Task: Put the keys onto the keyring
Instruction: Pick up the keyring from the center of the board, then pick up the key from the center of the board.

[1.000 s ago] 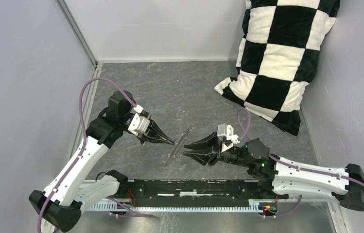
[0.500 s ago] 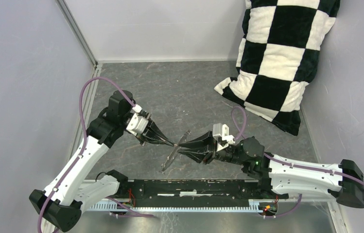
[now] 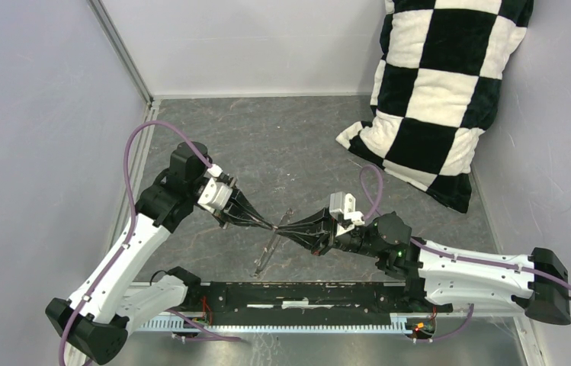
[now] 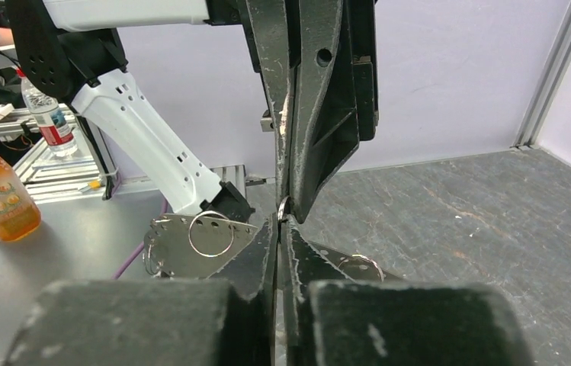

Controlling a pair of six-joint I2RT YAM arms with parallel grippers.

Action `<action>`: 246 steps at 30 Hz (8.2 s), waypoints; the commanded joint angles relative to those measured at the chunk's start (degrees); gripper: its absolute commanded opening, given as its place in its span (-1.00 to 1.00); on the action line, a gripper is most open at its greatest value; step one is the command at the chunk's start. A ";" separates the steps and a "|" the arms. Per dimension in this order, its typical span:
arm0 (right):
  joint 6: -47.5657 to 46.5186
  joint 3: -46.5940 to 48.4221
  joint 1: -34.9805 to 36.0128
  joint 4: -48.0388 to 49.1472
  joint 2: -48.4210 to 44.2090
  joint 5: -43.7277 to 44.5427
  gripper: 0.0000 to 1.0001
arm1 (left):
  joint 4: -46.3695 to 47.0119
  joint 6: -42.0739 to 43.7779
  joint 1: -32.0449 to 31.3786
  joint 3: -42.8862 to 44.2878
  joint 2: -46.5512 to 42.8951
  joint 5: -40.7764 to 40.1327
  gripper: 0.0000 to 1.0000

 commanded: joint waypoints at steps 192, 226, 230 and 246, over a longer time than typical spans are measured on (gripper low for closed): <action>-4.63 -17.46 -27.78 -33.92 1.21 9.13 -0.93 | 10.57 5.75 -7.42 -2.65 -8.84 0.62 -0.95; -27.40 18.22 -27.64 -53.86 -12.90 -36.71 -0.98 | 6.87 3.70 -7.31 0.12 0.12 0.64 -0.95; -29.09 20.31 -25.16 -54.04 -10.60 -37.39 -0.98 | 7.76 3.31 -6.78 0.65 1.10 0.46 -0.96; -27.46 20.86 -15.61 -44.52 -3.79 -33.22 -0.99 | 10.07 3.17 -5.28 1.79 2.28 0.54 -0.96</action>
